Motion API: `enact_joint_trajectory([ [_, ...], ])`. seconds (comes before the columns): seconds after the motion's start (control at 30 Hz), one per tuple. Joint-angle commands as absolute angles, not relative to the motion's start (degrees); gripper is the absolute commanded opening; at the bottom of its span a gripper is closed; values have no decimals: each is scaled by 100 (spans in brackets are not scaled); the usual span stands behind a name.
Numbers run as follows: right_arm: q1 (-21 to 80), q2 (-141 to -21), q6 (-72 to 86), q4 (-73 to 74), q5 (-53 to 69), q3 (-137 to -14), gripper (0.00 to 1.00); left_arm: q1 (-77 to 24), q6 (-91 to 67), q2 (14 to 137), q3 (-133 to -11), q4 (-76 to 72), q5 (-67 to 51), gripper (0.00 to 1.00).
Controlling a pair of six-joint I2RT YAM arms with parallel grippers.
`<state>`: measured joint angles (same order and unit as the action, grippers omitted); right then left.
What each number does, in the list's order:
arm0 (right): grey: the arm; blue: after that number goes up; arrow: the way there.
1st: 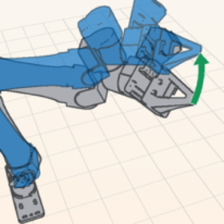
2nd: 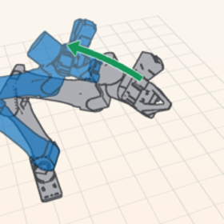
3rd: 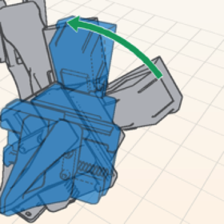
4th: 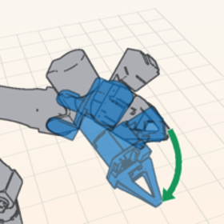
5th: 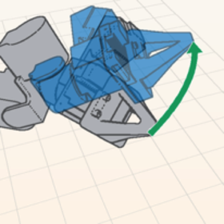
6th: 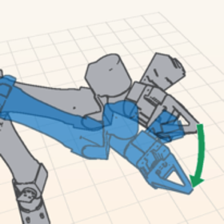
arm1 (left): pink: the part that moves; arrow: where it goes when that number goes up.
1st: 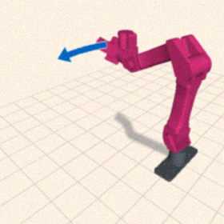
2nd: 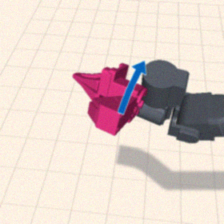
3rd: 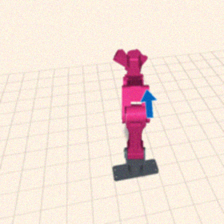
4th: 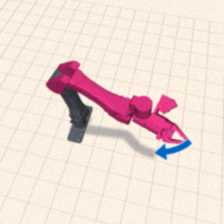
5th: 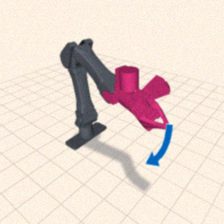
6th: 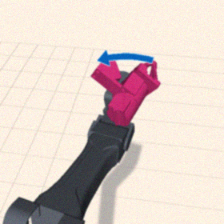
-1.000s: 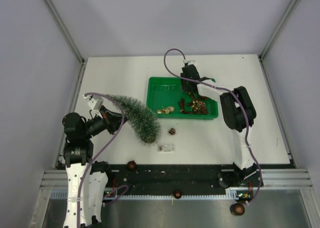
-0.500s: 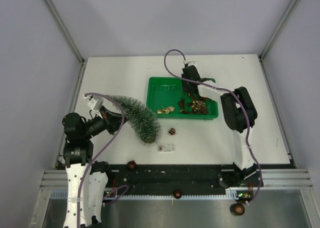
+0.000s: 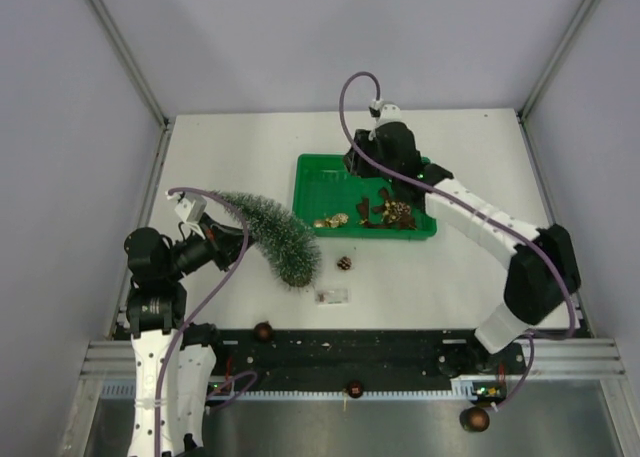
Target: Decorate the small christmas tree
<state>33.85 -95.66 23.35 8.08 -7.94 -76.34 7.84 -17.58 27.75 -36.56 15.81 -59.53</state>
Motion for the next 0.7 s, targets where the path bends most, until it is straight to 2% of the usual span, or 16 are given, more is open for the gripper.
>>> enact_joint_trajectory([
  [0.0,3901,-8343,2961,106,-177,-7217,25,791,-1714,2725,-3727,1670,-6029,0],
  [0.27,5105,-7304,3655,-939,88,-6566,26,791,-1881,2654,-3604,1503,-6073,0],
  [0.4,5676,-7277,3832,-1458,18,-6548,26,791,-1925,2619,-3577,1477,-6100,0],
  [0.67,6195,-7427,4052,-2039,26,-6688,25,791,-1890,2496,-3568,1565,-6100,0],
])
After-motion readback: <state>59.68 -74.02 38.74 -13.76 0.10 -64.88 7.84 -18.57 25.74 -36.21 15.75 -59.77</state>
